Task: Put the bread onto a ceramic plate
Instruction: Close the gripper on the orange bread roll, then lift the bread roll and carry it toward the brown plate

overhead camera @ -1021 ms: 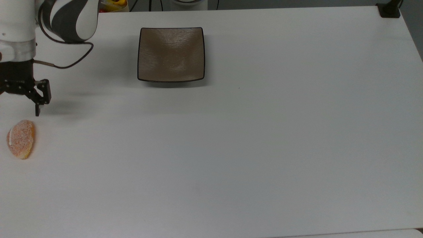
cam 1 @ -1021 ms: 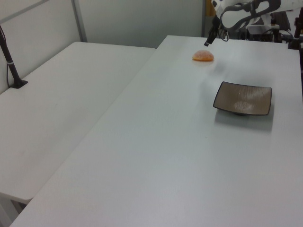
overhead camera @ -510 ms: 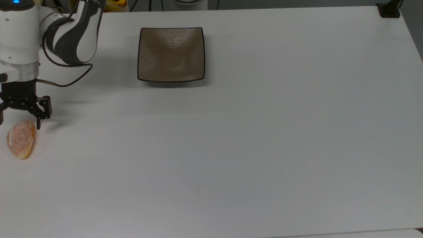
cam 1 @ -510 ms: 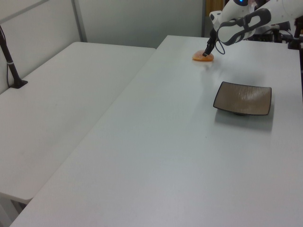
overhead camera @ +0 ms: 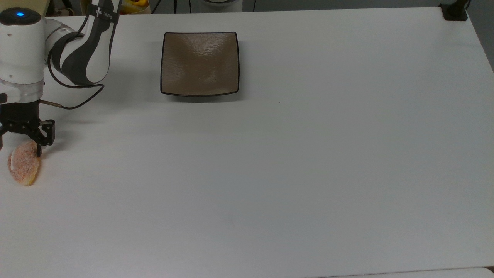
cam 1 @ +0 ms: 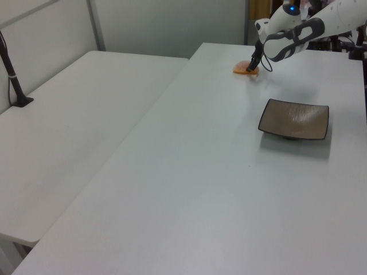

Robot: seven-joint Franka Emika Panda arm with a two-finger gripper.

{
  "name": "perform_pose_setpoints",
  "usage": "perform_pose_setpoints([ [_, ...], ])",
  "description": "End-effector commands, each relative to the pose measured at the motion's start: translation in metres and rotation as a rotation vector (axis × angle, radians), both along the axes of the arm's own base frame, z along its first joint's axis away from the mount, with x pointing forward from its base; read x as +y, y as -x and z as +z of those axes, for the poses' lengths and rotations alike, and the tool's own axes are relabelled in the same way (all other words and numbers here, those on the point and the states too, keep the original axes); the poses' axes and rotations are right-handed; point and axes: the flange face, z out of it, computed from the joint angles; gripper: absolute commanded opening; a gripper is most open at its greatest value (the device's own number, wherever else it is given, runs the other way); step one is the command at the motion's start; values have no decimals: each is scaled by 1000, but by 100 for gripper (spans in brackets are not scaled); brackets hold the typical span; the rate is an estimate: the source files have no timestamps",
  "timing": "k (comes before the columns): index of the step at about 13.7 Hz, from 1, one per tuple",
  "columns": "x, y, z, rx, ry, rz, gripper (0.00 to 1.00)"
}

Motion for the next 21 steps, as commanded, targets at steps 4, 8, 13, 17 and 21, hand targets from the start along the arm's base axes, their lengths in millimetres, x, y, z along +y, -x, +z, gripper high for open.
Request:
perform_pose_setpoints([
  [4, 0, -3, -1, -21, -4, -1, 26],
  [8, 2, -4, 6, -23, 4, 5, 17],
  [13, 12, 3, 45, -50, 3, 6, 18],
  [17, 33, 12, 102, -76, -18, 21, 19],
  [21, 61, 22, 165, -14, -73, 53, 19],
])
